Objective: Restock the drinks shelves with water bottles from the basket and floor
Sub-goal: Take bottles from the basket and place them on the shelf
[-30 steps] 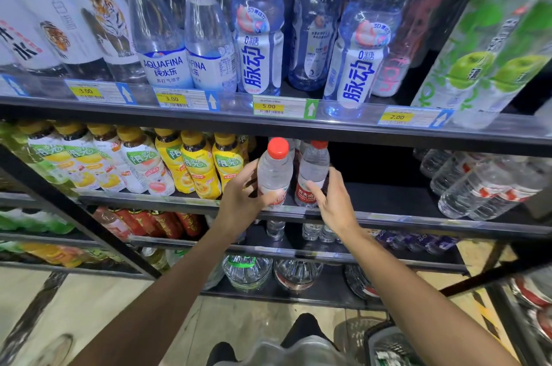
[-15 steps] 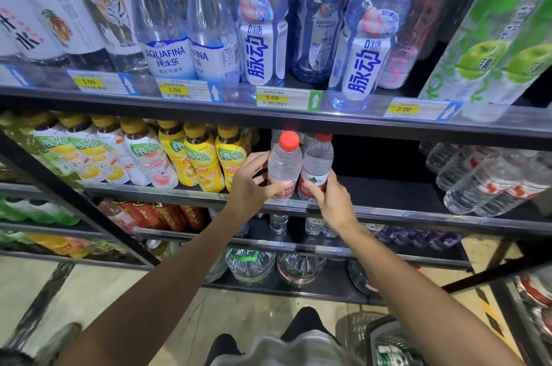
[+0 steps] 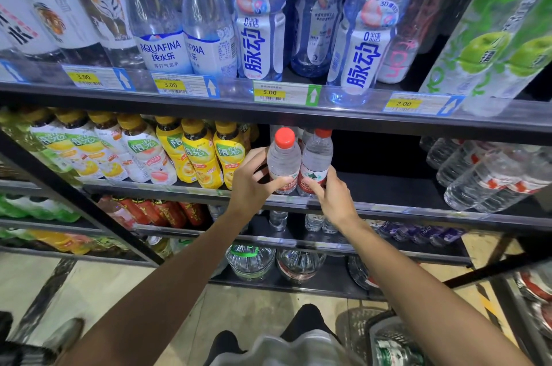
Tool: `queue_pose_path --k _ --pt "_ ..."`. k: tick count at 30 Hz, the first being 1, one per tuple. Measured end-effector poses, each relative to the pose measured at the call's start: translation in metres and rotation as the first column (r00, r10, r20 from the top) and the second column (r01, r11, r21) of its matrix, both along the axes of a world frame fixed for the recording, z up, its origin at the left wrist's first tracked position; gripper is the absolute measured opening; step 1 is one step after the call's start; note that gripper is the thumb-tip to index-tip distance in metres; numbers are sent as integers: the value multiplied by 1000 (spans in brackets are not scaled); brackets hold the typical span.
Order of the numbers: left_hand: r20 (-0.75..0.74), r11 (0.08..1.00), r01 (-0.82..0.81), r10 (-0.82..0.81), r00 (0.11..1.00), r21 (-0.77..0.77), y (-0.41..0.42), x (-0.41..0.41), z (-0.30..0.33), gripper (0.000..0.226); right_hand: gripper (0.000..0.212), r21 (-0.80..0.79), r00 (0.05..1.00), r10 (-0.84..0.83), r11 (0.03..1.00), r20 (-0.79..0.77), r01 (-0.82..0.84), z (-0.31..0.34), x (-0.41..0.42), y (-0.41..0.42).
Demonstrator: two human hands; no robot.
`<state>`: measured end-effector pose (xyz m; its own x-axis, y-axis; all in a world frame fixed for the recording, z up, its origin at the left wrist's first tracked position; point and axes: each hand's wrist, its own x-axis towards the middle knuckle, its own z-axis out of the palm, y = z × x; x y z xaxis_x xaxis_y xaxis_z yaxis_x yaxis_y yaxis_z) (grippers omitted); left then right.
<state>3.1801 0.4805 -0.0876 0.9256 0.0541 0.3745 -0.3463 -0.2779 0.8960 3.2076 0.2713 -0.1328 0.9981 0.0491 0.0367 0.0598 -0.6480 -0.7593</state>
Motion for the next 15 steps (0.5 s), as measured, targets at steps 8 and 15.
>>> queue_pose_path --k 8,15 --pt "-40 1000 6 -6 999 16 4 14 -10 63 51 11 1000 13 1000 13 -13 0 1 0" --pt "-191 997 -68 59 980 -40 2 20 -22 56 52 22 999 46 999 10 -46 2 1 -3"
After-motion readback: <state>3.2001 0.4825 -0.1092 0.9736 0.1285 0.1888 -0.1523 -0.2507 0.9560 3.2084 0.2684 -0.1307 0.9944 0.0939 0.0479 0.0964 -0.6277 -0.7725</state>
